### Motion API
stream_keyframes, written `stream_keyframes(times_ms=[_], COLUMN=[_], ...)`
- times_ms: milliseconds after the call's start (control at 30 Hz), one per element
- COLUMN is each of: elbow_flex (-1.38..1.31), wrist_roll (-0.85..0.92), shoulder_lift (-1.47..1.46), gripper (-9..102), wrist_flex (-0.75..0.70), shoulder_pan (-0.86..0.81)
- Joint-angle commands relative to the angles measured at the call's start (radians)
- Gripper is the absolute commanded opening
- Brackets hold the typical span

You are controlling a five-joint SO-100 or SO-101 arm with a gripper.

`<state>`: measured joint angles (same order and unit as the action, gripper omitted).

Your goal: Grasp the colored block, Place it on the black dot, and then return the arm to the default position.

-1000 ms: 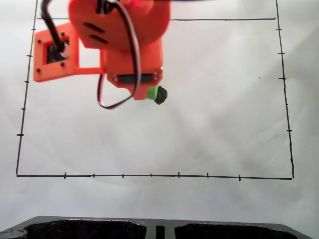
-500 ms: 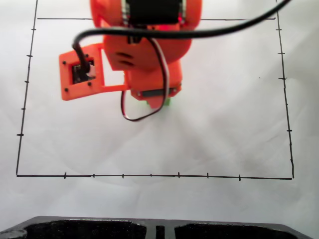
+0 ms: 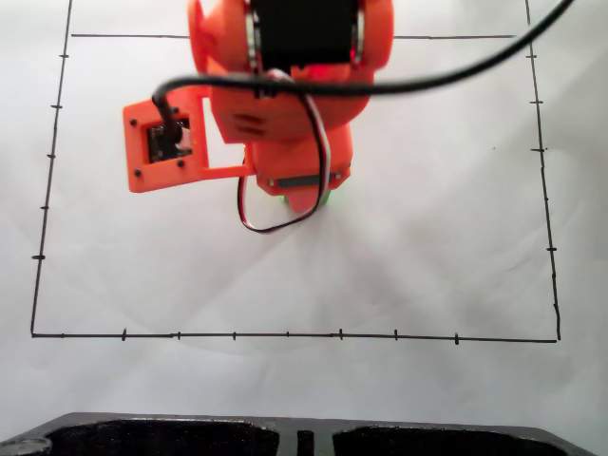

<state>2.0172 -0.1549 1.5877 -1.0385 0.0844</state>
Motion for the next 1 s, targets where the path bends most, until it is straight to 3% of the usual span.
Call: stream_keyframes(times_ms=[0,233,567,833,967], elbow_flex=[-0.023,-0.008,0.115,0.373,0.584], wrist_roll=[0.02,0.104,0.368,0.465,0.43], shoulder_lift=[0.054,0.287,0.785,1.241,1.502], gripper=[39,61,64,49,30], wrist_flex=[-0.048,-0.213,-0.445,-0.428,-0.377], shoulder_pan=[-0.003,-0.035,-0.196,-0.342,-0.353])
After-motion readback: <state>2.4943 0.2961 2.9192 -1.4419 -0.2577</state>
